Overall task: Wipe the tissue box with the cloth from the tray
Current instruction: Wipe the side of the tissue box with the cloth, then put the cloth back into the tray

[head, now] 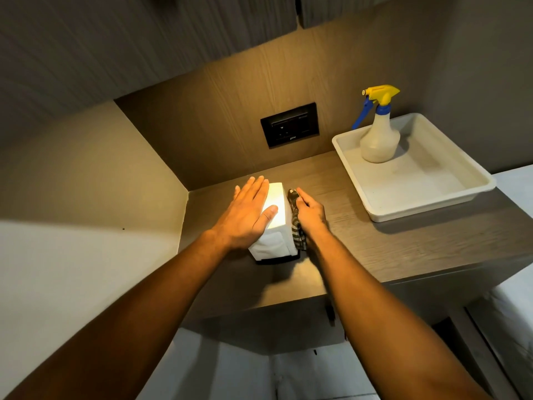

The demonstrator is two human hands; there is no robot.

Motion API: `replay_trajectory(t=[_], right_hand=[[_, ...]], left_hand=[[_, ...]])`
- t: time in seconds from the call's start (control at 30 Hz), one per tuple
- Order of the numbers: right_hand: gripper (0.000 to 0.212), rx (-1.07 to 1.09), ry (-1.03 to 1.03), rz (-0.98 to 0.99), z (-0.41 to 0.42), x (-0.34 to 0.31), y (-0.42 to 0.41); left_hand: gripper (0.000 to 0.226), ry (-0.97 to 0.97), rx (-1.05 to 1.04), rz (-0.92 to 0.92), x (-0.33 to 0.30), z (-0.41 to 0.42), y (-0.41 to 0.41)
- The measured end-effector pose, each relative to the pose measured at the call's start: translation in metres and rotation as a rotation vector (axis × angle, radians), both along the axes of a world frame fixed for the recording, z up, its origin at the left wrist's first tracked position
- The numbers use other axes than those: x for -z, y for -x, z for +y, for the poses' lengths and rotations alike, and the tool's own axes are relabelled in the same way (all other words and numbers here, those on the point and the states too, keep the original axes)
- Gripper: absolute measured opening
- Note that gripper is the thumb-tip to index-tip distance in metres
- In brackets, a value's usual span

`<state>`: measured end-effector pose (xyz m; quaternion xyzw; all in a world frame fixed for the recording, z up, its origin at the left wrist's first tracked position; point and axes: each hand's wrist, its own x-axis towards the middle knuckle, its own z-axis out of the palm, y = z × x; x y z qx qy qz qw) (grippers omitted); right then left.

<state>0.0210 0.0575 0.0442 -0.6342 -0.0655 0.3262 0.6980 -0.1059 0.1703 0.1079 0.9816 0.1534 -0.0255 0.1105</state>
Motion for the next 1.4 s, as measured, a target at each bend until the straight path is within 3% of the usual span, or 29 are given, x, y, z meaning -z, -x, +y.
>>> replay_trajectory(t=[0.27,0.5,0.7,0.9,1.2,1.3,1.4], right_hand=[[0.036,0.063,-0.26,-0.363,-0.001,-0.045,0.02],[0.037,0.202,-0.076,-0.093,-0.027,0.014,0.055],[0.038,0.194,-0.265,-0.313,-0.02,-0.024,0.057],[0.037,0.149,-0.093,-0.145,-0.02,-0.012,0.041],[0.036,0.08,-0.133,-0.367,-0.034,-0.068,0.023],[0.037,0.126,-0.09,-0.446,-0.063,-0.078,-0.02],[0.034,0.179,0.085,-0.603,-0.091,-0.083,-0.077]], left_hand=[[0.081,-0.006,0.002,0.022,-0.004,-0.001,0.001],[0.082,-0.014,-0.003,0.03,-0.006,-0.004,0.0],[0.082,-0.035,-0.009,0.03,-0.005,-0.003,-0.001],[0.073,-0.051,0.004,0.041,-0.009,-0.005,0.0],[0.078,-0.077,-0.033,0.081,-0.016,-0.007,-0.001],[0.091,-0.106,-0.05,-0.07,-0.015,-0.025,-0.008],[0.096,-0.07,-0.007,-0.248,-0.013,-0.068,-0.033]])
